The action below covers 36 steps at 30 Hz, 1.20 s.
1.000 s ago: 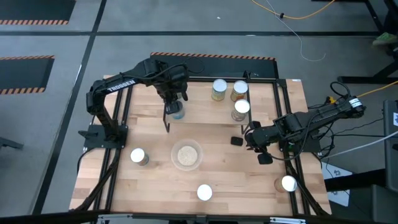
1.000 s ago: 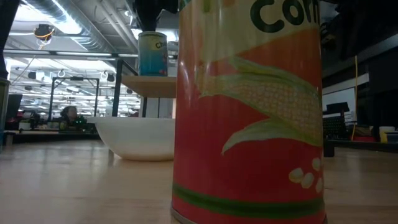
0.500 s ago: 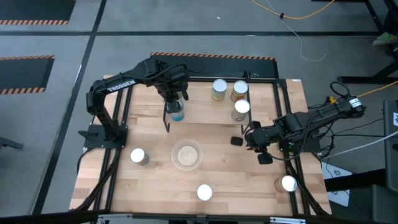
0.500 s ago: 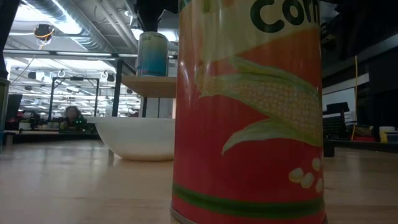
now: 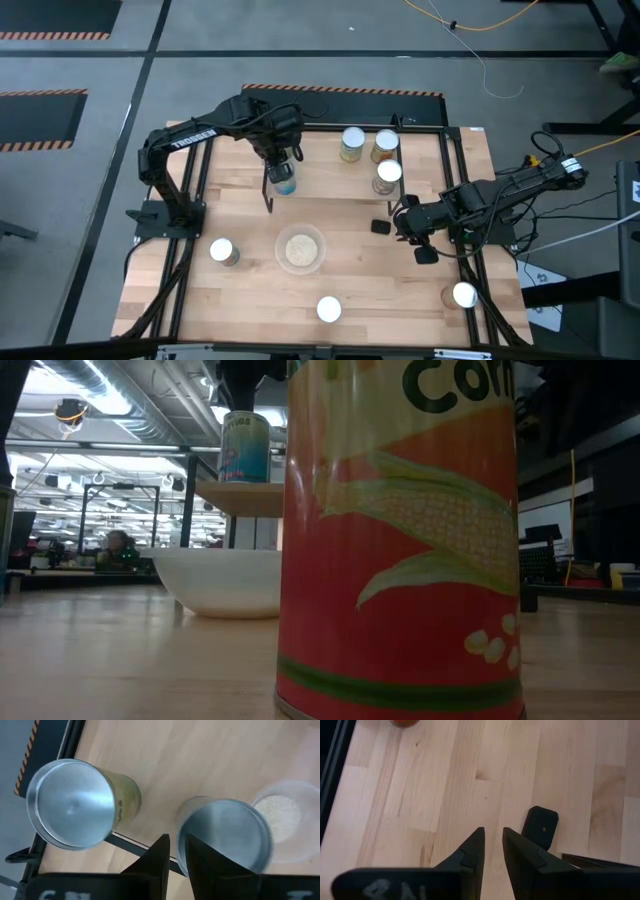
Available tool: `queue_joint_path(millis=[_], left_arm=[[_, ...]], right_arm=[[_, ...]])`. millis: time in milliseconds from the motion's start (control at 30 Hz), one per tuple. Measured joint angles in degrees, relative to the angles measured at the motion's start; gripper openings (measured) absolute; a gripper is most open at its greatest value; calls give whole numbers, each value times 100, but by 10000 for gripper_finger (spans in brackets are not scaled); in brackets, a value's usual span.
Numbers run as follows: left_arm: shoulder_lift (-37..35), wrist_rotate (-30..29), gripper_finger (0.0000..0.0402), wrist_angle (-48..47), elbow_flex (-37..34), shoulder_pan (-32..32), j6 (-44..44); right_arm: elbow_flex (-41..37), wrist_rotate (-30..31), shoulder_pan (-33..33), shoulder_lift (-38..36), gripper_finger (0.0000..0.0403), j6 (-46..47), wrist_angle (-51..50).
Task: Pick and place cans onto a shelf
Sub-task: Put the canned cherries on the shelf
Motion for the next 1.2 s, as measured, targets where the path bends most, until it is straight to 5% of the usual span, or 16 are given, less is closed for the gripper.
queue_joint_path(millis=[300, 567, 967, 1200], left_arm=[[-446, 320, 55, -323, 7, -569, -719], [-730, 566, 55, -364, 7, -1822, -2212], [-748, -523, 55, -356, -10, -4186, -4494], [-967, -265, 55, -366, -1299, -5045, -5976]], right_arm=[[0, 0, -1, 2, 74, 2, 2], [0, 0, 1, 4, 74, 2, 4], [0, 0, -1, 4, 74, 2, 7], [-2, 0, -1, 4, 74, -22, 7]])
